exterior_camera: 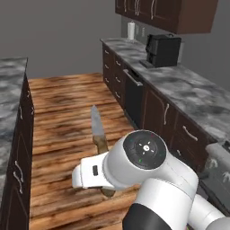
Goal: Move the cutting board and knife to the sink. Then move spray from the cabinet to the counter.
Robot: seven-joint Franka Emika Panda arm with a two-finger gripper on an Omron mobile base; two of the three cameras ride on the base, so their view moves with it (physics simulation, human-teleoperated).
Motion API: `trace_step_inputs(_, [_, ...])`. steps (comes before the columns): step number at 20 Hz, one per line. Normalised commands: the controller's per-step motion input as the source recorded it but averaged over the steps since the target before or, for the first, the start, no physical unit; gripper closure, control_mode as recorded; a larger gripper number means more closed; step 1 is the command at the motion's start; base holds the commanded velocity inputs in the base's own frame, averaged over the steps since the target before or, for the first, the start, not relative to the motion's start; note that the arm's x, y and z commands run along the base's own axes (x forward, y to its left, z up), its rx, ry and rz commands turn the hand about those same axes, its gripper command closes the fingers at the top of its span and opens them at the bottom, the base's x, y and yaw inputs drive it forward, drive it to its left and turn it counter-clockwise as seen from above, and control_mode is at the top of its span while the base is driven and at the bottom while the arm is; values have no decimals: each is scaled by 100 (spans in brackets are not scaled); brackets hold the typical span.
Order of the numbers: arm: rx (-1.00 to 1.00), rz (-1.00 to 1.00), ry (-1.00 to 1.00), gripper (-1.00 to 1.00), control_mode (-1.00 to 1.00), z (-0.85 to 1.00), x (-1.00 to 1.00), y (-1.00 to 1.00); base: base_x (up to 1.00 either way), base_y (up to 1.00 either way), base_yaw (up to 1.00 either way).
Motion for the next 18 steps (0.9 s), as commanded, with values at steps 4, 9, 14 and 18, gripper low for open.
trace_step_inputs(4, [0,0,0,100,100,0,0,0,100,3,21])
trace_step_inputs(9, [0,0,0,100,100,0,0,0,100,0,26])
trace_step_inputs(14, [0,0,0,100,100,0,0,0,100,0,36])
trace_step_inputs(18, [0,0,0,100,100,0,0,0,100,0,47])
